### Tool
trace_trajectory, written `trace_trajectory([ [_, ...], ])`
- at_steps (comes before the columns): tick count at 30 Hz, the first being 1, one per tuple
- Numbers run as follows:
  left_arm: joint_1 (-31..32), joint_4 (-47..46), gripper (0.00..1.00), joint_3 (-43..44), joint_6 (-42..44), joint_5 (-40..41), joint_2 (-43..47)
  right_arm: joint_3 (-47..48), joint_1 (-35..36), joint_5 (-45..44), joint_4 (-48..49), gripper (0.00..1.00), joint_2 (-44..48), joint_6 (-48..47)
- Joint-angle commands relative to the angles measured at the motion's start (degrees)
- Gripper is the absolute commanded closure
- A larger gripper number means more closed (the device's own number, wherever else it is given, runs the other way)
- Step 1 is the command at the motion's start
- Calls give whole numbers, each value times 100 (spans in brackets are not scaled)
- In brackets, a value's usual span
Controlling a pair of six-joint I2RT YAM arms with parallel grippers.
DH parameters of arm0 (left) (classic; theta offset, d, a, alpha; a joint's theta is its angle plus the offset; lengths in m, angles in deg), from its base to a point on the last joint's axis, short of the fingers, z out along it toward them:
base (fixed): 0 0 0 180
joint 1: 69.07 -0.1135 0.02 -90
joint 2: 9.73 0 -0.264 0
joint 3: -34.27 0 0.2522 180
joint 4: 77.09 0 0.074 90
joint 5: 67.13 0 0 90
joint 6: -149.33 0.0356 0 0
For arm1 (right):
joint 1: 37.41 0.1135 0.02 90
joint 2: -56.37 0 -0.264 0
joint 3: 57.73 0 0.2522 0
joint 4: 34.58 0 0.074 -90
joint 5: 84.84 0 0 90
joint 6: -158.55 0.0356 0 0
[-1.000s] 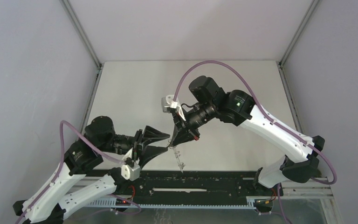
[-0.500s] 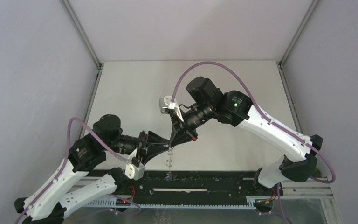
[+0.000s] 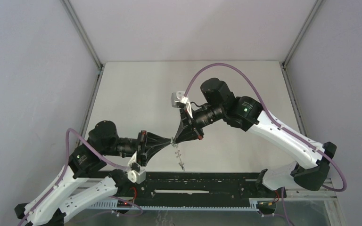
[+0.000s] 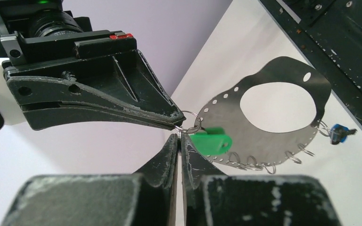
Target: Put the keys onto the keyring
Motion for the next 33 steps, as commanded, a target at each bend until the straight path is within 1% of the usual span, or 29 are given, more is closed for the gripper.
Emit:
trace_trajectory([
  [1, 74, -386, 94, -177, 176, 195, 64, -165, -123, 31, 889, 100, 363, 471],
  [6, 95, -382, 100, -223, 360, 161, 66, -348, -202, -91, 1120, 100, 467, 682],
  [9, 111, -382, 100, -283, 478, 209, 100, -559, -247, -171, 1361, 100, 578, 823],
  [14, 188, -356, 100, -473, 880, 387, 192, -1002, -418, -244, 2060, 100, 875, 1304],
  [19, 339, -362, 100, -576, 1201, 591, 224, -1391, -440, -495, 2853, 100, 1121, 1749],
  [22, 390, -406, 100, -583, 1224, 693, 193, -1715, -435, -689, 3357, 100, 1309, 2050],
  [23, 405, -426, 98, -580, 1188, 696, 180, -1832, -432, -762, 3526, 100, 1373, 2136],
  [25, 420, -459, 90, -583, 1135, 688, 156, -2015, -412, -870, 3797, 100, 1481, 2262],
  [27, 432, -517, 89, -589, 997, 681, 145, -2236, -377, -1000, 4102, 100, 1590, 2389],
  [30, 442, -784, 88, -551, 387, 628, 102, -2528, -280, -1222, 4612, 100, 1719, 2587],
  [33, 439, -1097, 87, -424, -513, 665, 40, -2919, -183, -1491, 5170, 100, 1935, 2706],
])
